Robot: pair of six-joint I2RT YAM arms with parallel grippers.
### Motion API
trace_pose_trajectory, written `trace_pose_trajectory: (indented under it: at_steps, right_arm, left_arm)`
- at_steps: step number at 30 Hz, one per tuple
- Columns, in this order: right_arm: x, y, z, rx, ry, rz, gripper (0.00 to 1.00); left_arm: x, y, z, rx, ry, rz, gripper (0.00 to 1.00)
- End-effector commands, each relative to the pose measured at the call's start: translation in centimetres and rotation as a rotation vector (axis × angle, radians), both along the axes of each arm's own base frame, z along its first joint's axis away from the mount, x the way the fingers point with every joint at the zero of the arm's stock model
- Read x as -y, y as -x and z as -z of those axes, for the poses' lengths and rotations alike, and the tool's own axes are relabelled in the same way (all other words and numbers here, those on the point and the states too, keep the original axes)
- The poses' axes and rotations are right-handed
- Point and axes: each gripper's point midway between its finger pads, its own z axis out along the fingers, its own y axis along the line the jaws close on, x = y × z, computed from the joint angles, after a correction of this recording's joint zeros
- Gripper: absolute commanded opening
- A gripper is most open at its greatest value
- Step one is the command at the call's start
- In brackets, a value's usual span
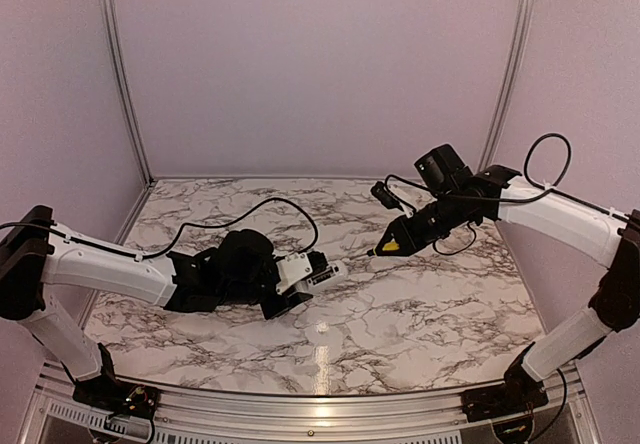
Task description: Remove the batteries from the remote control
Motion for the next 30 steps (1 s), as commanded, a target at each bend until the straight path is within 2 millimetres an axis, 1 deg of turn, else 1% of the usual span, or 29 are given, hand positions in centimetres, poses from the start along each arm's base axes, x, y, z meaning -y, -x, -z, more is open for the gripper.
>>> trace_pose_trajectory:
  at_steps: [1,4,6,10,16,21,25,28,30]
  right_arm:
    - [0.0,-0.3,-2.5,0.078,-0.015,-0.007,0.00]
    - [0.1,0.0,-2.8,0.079,-0.017,-0.015,0.00]
    - [0.2,0.3,-3.0,0.074,-0.017,-0.023,0.00]
    - [0.1,1.1,-3.4,0.066,-0.026,-0.056,0.00]
    - [-1.3,3.2,-4.6,0.041,-0.084,-0.145,0.00]
    - [-2.5,4.9,-5.1,0.015,-0.119,-0.210,0.00]
    - [-3.2,5.7,-5.3,0.017,-0.138,-0.264,0.00]
    - [-3.5,5.9,-5.4,0.013,-0.150,-0.290,0.00]
    - [-3.6,6.0,-5.2,0.005,-0.147,-0.304,0.00]
  left_arm:
    - [0.6,2.2,-0.3,0.010,-0.015,0.174,0.00]
    - [0.3,2.5,0.1,0.025,-0.040,0.201,0.00]
    - [0.3,2.6,0.0,0.045,-0.044,0.216,0.00]
    - [0.3,2.4,0.5,0.067,-0.079,0.230,0.00]
    - [0.7,2.2,1.0,0.085,-0.126,0.259,0.00]
    - [0.8,0.9,0.9,0.130,-0.179,0.234,0.00]
    - [0.8,0.2,0.8,0.163,-0.218,0.226,0.00]
    - [0.9,0.1,0.5,0.175,-0.225,0.235,0.00]
    - [1.0,0.1,0.3,0.183,-0.228,0.238,0.00]
